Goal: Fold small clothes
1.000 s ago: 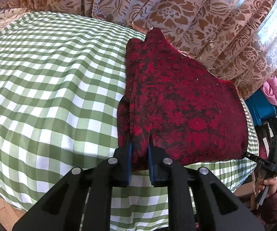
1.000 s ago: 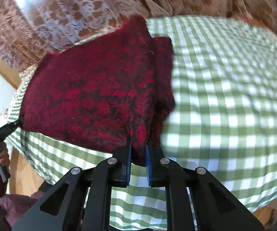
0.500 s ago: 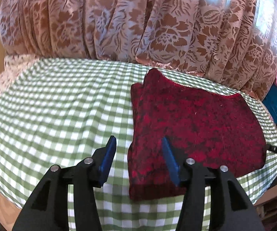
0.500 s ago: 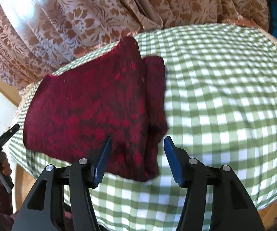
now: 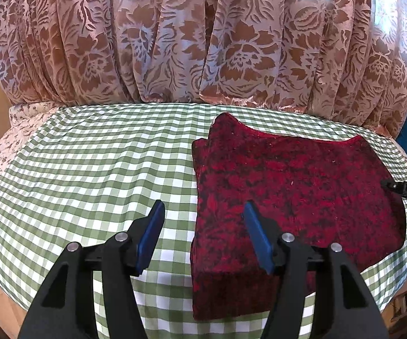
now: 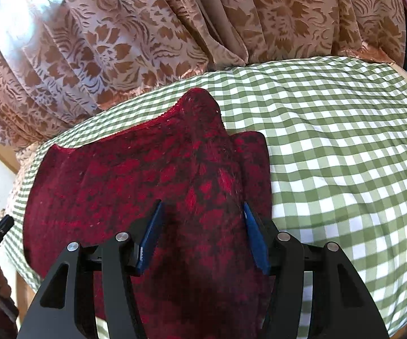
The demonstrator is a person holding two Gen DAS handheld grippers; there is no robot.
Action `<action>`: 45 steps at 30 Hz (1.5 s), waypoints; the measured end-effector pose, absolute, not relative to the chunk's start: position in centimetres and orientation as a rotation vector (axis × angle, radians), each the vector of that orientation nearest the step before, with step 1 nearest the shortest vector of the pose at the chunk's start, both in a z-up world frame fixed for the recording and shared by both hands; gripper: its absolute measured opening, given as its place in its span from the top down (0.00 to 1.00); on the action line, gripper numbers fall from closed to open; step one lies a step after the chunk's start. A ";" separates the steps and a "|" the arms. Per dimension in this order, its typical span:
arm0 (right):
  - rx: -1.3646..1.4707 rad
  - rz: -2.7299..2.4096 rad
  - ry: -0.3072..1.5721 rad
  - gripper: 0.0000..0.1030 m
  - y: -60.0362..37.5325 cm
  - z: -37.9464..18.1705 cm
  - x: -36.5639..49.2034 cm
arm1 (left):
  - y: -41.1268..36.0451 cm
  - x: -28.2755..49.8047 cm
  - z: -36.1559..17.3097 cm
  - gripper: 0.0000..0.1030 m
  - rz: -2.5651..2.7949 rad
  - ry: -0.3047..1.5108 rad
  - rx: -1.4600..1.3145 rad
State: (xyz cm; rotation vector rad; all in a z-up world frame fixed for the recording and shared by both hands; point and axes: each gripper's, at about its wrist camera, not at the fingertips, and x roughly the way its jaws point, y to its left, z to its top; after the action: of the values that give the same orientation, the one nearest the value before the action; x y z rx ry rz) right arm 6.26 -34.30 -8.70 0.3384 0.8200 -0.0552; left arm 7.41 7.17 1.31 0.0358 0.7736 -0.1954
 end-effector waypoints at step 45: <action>0.251 -0.128 0.768 0.68 -33.4 -10.8 6.4 | 7.6 20.6 -4.8 0.58 -0.167 0.991 -0.294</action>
State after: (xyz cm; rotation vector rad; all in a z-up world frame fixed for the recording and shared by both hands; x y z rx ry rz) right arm 6.39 -33.43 -10.85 0.2508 0.7681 -0.1279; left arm 20.61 7.64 -4.84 -0.2943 0.9914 -0.1674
